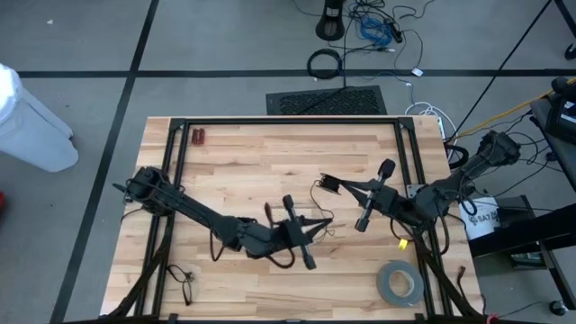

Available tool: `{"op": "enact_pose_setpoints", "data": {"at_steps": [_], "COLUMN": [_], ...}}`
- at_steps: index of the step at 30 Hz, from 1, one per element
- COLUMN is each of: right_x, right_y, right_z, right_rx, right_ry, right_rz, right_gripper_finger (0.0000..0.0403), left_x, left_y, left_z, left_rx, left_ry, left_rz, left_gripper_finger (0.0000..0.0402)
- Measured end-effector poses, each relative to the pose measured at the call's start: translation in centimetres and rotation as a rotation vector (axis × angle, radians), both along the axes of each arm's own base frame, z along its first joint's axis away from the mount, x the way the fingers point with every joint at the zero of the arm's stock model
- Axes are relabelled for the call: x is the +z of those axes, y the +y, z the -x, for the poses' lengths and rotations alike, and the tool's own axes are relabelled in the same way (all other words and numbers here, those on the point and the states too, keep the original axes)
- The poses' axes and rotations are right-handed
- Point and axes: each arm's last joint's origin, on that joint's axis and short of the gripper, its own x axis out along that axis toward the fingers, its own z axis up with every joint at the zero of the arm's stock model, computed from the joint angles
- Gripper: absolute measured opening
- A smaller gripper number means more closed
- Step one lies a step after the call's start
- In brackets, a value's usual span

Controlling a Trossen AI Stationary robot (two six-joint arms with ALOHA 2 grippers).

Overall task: Coil cords
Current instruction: Uncoil the black wire from the spool

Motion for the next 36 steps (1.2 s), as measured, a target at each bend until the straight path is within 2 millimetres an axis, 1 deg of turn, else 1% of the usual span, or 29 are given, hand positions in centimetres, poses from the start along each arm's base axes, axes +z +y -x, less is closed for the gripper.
{"op": "enact_pose_setpoints", "data": {"at_steps": [3,6,11,15,17,21,28,32,34,36], "right_x": [-0.1,-0.1,0.0,0.3,0.5,0.9,1.7,2.0,2.2,2.3], "right_y": [0.0,0.2,0.4,0.4,0.4,0.6,0.7,0.8,0.7,0.7], "right_z": [0.0,0.1,0.4,0.8,1.1,1.8,3.2,4.0,4.2,4.3], "right_rx": [0.004,0.015,0.032,0.04,0.047,0.075,0.127,0.155,0.163,0.165], "right_ry": [0.014,0.017,0.015,0.003,-0.005,-0.021,-0.056,-0.07,-0.077,-0.083], "right_rz": [0.012,0.016,0.019,0.012,0.007,-0.005,-0.033,-0.045,-0.051,-0.06], "right_gripper_finger": [0.0,0.0,0.0,0.0,0.0,0.0,0.0,0.0,0.0,0.0], "left_x": [0.7,1.3,1.8,1.7,1.6,0.8,-0.3,-0.5,-0.4,-0.4], "left_y": [-0.7,-1.3,-2.3,-3.3,-3.9,-5.3,-7.6,-8.8,-9.1,-8.8], "left_z": [1.0,2.3,4.4,5.5,5.9,6.8,8.7,9.7,10.0,9.7], "left_rx": [0.085,0.237,0.463,0.551,0.56,0.519,0.438,0.396,0.386,0.395], "left_ry": [0.015,0.063,0.151,0.186,0.193,0.196,0.166,0.16,0.156,0.151], "left_rz": [-0.039,-0.057,-0.079,-0.102,-0.106,-0.101,-0.04,-0.029,-0.025,-0.016], "left_gripper_finger": [0.0001,0.0001,0.0001,0.0002,0.0006,0.002,0.0078,0.0101,0.0105,0.0106]}}
